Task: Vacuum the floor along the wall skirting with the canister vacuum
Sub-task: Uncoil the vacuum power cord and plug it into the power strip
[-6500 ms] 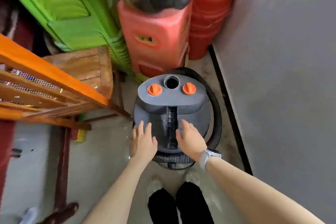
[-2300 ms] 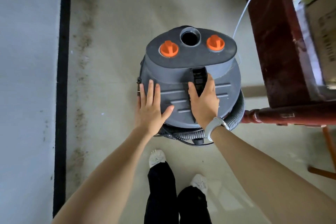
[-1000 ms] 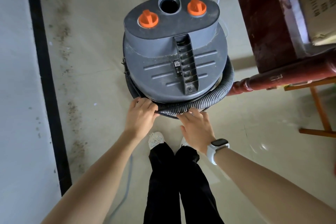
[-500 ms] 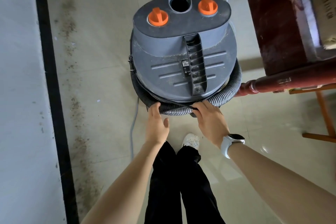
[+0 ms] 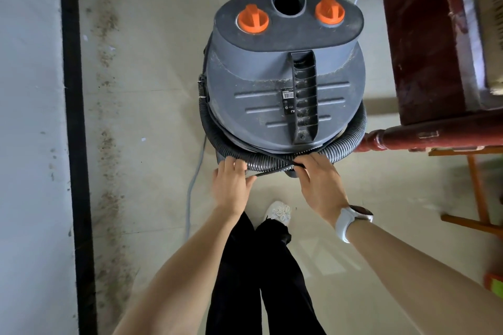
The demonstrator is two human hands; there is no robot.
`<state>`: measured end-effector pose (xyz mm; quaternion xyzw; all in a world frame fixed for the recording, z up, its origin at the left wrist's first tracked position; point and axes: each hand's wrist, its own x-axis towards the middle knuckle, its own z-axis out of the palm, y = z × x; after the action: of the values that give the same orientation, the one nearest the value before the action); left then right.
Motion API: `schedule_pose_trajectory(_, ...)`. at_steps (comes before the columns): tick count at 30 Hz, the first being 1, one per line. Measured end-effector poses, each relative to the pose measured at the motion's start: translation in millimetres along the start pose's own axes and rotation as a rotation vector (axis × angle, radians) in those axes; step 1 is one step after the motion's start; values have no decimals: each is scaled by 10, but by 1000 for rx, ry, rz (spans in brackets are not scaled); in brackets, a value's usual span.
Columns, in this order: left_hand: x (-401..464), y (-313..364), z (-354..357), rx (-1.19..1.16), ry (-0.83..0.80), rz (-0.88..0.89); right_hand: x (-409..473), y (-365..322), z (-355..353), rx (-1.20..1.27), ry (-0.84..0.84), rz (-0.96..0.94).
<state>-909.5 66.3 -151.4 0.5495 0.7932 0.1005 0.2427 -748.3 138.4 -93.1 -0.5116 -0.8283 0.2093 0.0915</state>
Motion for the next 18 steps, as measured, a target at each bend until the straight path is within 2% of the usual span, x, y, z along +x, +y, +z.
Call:
schedule_pose_trajectory(4, -9, 9, 92, 136, 119, 68, 20, 26, -5, 21, -14, -11)
schedule_pose_trajectory(8, -100, 47, 259, 65, 248, 73, -3, 57, 20, 56, -22, 29)
schedule_pose_trajectory(11, -171, 190, 376, -61, 218, 48, -48, 123, 27, 84, -45, 35)
schedule_pose_trajectory(12, -184, 260, 400, -156, 179, -1, -72, 145, 32, 78, -56, 37)
schedule_pose_trajectory(14, -174, 425, 404, -430, 3, -220, -130, 233, 48, 44, -72, 28)
schedule_pose_trajectory(16, -136, 581, 310, -896, -165, -561, -180, 319, 42, 49, -109, 55)
schedule_pose_trajectory(18, -115, 684, 203, -1297, -219, -831, -196, 328, 4, 151, -148, 200)
